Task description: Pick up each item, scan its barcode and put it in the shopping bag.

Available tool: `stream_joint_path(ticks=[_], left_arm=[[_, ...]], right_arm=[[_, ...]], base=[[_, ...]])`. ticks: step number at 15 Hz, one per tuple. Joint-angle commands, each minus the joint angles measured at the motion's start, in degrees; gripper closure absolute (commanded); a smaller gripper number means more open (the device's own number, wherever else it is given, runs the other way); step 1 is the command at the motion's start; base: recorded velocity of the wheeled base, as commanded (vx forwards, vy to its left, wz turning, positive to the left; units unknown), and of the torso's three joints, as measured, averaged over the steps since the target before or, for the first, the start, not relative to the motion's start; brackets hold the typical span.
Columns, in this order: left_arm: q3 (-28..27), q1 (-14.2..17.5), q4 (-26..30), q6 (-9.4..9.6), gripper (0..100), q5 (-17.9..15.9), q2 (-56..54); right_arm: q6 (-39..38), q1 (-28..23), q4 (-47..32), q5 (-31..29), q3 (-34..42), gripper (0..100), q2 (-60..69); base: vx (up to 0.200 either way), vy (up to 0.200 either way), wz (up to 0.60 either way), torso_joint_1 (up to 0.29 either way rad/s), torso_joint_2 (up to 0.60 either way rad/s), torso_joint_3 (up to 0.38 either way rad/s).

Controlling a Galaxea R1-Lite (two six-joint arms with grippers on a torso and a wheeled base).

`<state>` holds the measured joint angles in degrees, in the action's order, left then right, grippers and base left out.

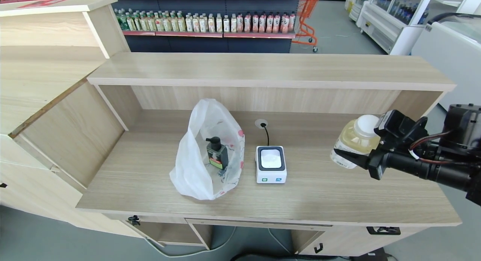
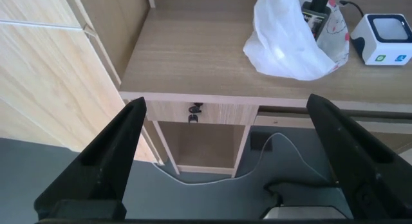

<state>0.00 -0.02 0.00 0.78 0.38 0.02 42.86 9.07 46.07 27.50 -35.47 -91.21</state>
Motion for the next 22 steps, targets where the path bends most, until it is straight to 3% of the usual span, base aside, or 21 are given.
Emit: stream_joint_path(ticks=[1, 6, 12, 17, 22], left_arm=[[0.0, -0.1, 0.0, 0.01, 0, 0.1, 0.0], [0.0, -0.1, 0.0, 0.01, 0, 0.1, 0.0], [0.0, -0.1, 0.0, -0.34, 0, 0.1, 0.0], [0.0, -0.1, 0.0, -0.34, 0, 0.1, 0.0], [0.0, -0.1, 0.0, -0.34, 0, 0.1, 0.0]], right_arm=[[0.0, 0.1, 0.2, 1.9, 0.1, 100, -1.3], [0.0, 0.2, 7.4, 10.3, -0.8, 100, -8.8], [0.7, 2.4, 10.4, 17.4, 0.9, 100, -12.7], [11.3, 3.4, 10.4, 21.9, 0.4, 100, -16.2], [16.9, 4.0, 10.4, 22.9, -1.5, 100, -19.7]], base=[[0.2, 0.0, 0.0, -0.002, -0.01, -0.002], [0.2, 0.0, 0.0, 0.001, 0.0, 0.005], [0.0, 0.0, 0.0, 0.0, 0.0, 0.0], [0.0, 0.0, 0.0, 0.0, 0.0, 0.0], [0.0, 0.0, 0.0, 0.0, 0.0, 0.0]])
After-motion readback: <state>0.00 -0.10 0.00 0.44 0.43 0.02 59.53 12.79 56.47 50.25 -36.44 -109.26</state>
